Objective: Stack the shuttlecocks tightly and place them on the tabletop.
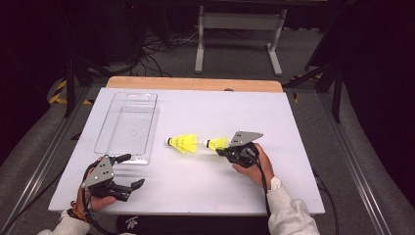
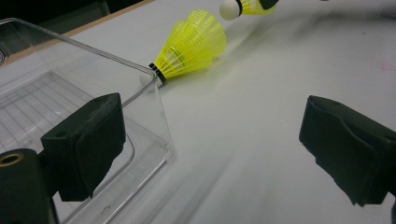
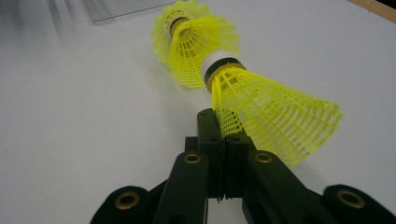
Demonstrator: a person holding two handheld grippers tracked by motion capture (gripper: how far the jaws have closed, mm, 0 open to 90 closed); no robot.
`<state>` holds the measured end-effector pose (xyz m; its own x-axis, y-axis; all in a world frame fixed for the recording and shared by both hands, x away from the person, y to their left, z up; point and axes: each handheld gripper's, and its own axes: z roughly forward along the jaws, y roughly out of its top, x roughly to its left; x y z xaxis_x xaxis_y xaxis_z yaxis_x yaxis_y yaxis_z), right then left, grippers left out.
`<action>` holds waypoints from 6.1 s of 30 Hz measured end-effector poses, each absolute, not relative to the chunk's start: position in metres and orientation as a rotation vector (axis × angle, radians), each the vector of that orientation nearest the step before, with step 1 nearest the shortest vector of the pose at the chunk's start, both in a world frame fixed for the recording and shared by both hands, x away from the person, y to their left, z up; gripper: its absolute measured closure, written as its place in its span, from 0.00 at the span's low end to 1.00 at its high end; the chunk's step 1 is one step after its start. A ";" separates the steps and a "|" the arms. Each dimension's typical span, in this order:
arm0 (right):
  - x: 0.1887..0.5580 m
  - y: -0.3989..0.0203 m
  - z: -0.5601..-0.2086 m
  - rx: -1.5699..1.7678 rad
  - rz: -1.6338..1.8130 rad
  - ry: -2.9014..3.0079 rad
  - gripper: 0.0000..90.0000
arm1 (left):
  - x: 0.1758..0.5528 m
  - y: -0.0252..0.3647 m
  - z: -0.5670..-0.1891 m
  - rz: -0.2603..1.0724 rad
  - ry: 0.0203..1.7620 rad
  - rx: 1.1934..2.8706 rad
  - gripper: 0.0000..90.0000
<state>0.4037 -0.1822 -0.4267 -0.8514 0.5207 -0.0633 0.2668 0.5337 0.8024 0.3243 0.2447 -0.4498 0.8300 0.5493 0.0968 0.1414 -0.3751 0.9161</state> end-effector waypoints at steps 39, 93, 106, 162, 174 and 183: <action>0.423 -0.131 -0.438 0.591 1.208 2.561 1.00 | 0.324 0.247 -0.450 0.473 0.513 1.934 0.09; 0.421 -0.145 -0.439 0.650 1.183 2.581 1.00 | 0.324 0.247 -0.450 0.471 0.513 1.942 0.09; 0.417 -0.139 -0.433 0.590 1.249 2.531 1.00 | 0.325 0.246 -0.451 0.463 0.515 1.942 0.09; 0.425 -0.110 -0.433 0.519 1.241 2.597 1.00 | 0.326 0.247 -0.451 0.464 0.504 1.956 0.09; 0.429 -0.101 -0.444 0.618 1.240 2.579 0.68 | 0.326 0.246 -0.452 0.458 0.506 1.956 0.09; 0.428 -0.100 -0.446 0.657 1.256 2.617 0.40 | 0.326 0.245 -0.452 0.461 0.506 1.956 0.09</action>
